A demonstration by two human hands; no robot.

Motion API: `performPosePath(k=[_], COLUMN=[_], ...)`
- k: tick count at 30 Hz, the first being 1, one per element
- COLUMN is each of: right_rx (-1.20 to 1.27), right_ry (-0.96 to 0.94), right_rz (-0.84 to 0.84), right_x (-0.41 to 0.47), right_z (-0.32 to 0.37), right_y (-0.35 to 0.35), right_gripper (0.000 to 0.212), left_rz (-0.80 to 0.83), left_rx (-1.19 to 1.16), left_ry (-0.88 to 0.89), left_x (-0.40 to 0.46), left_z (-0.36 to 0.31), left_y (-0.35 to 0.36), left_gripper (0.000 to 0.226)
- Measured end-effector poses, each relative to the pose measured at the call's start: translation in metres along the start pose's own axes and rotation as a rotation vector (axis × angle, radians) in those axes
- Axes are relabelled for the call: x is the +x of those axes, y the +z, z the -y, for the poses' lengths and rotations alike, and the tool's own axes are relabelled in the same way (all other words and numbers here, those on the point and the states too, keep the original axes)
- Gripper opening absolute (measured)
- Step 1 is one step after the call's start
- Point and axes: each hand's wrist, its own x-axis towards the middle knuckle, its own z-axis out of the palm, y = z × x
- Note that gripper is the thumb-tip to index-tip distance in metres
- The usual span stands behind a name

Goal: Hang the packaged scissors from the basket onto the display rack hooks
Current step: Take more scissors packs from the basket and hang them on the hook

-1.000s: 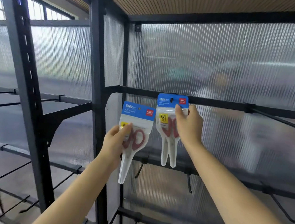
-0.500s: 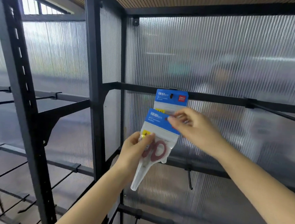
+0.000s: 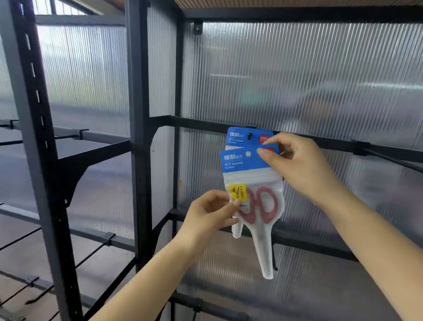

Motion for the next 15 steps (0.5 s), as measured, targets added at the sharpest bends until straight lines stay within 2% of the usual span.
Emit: performPosePath(k=[3,9,15], right_rx=[-0.007,0.032,0.077], right_ry=[0.002,0.05,0.135], right_rz=[-0.04,-0.108,-0.123], right_x=[0.007,0.023,0.026], right_z=[0.006,0.011,0.008], right_y=[-0.001,0.0,0.001], right_gripper=[0.003,0.015,0.014], left_rz=[-0.026,-0.031,-0.037], left_rx=[-0.036,-0.048,-0.032], left_ry=[0.001,0.076,0.099], left_x=[0.003,0.007,0.009], left_z=[-0.008,-0.028,-0.035], left_y=[0.003,0.003,-0.001], left_gripper=[0.002,0.002,0.002])
